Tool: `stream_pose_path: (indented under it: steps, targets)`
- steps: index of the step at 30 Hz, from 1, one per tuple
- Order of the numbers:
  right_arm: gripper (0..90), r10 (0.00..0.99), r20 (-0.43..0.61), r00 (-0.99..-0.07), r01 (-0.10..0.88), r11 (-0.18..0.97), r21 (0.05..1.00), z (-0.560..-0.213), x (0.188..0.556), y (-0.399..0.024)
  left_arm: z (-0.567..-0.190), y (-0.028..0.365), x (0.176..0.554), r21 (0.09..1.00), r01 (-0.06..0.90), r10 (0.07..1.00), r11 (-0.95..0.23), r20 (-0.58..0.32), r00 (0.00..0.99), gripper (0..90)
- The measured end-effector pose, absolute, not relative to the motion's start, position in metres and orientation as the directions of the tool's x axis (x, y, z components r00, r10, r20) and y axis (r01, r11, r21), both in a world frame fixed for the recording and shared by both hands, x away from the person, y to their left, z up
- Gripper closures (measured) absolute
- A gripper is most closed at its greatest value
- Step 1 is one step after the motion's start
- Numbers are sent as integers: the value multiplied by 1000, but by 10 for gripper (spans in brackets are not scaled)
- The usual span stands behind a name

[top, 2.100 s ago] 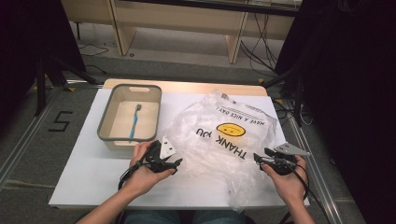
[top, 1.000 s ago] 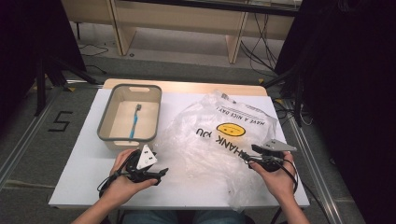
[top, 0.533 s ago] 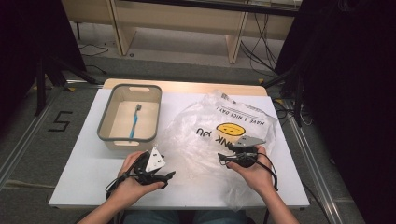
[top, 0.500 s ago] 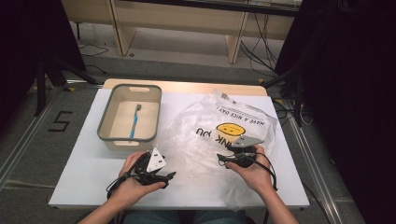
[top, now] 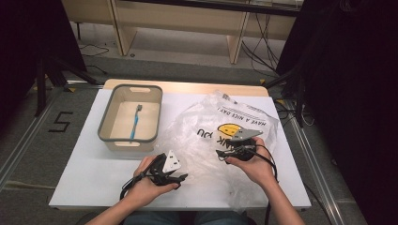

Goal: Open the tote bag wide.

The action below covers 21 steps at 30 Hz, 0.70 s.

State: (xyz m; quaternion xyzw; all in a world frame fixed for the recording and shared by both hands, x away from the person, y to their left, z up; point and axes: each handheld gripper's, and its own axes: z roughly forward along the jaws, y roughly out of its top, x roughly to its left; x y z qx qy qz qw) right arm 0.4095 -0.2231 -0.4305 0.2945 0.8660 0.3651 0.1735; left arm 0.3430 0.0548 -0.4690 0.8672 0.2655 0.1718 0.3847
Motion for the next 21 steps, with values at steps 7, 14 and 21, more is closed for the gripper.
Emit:
stream_pose_path:
  steps: [7, 14, 21]
  targets:
    - [416, 581, -71, -811, 408, 648, 643, -458, 419, -201, -476, 44, 354, 743, 354, 600, -568, 80, 796, 475]
    - [465, 558, -67, -827, 424, 699, 576, -472, 423, -191, -484, 33, 364, 727, 356, 582, -587, 74, 810, 535]
    - [642, 578, -20, -816, 465, 677, 571, -476, 427, -196, -488, 29, 368, 711, 359, 577, -604, 80, 813, 554]
